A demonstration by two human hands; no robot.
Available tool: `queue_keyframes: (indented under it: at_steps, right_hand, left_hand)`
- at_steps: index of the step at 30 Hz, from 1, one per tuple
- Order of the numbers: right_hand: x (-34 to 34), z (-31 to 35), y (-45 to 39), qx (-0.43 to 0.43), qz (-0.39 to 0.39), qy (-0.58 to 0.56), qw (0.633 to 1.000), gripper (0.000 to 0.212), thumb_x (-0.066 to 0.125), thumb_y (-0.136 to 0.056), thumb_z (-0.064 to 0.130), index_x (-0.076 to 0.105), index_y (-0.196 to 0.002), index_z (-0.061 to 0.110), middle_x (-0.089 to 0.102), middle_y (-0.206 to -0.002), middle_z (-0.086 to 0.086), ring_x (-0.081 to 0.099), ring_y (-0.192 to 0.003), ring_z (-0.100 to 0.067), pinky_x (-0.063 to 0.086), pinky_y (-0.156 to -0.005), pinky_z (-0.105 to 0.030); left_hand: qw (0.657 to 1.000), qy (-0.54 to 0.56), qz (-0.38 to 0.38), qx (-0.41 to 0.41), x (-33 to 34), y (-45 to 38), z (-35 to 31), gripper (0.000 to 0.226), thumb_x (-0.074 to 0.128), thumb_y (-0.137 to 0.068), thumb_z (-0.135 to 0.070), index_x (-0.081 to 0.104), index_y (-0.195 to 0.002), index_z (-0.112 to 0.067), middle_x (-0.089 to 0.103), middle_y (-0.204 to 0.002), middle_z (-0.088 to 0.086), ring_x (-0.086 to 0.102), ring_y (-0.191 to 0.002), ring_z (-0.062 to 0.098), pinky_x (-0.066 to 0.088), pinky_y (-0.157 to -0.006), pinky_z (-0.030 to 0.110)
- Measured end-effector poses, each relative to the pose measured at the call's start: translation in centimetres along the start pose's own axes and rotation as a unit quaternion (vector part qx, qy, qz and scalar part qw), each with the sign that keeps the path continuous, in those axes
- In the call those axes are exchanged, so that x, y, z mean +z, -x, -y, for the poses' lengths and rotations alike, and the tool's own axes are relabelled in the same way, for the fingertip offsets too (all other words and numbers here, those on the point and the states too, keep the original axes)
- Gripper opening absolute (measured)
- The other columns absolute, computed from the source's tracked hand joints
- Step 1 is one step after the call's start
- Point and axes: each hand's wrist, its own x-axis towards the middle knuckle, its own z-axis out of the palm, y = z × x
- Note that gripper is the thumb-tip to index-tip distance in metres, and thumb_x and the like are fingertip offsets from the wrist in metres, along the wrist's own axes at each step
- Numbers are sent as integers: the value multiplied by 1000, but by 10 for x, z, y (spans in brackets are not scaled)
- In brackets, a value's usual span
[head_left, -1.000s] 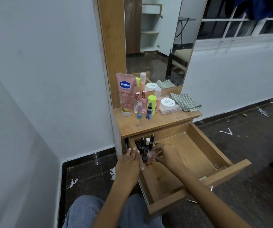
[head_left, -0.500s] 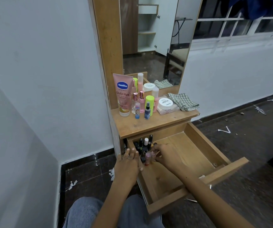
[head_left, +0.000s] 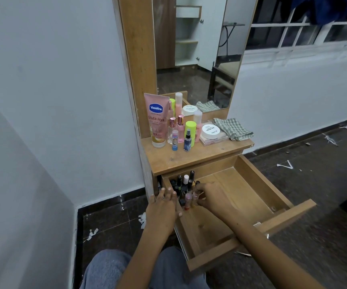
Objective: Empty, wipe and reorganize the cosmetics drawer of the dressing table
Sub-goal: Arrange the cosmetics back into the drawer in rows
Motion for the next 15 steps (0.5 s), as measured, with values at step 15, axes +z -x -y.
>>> queue_keyframes:
  at_steps: [15]
  right_hand:
    - [-55,66,-45,-53,-241,-36,969,36,61,-87,12,58,-122,18,54,-131,6,63,-90,-16,53,-77,-34]
  left_hand:
    - [999,-19,38,-10,-6,-7,0,67,39,-100,-41,6,-153,-15,0,-161,3,-2,-148,22,5,-118,42]
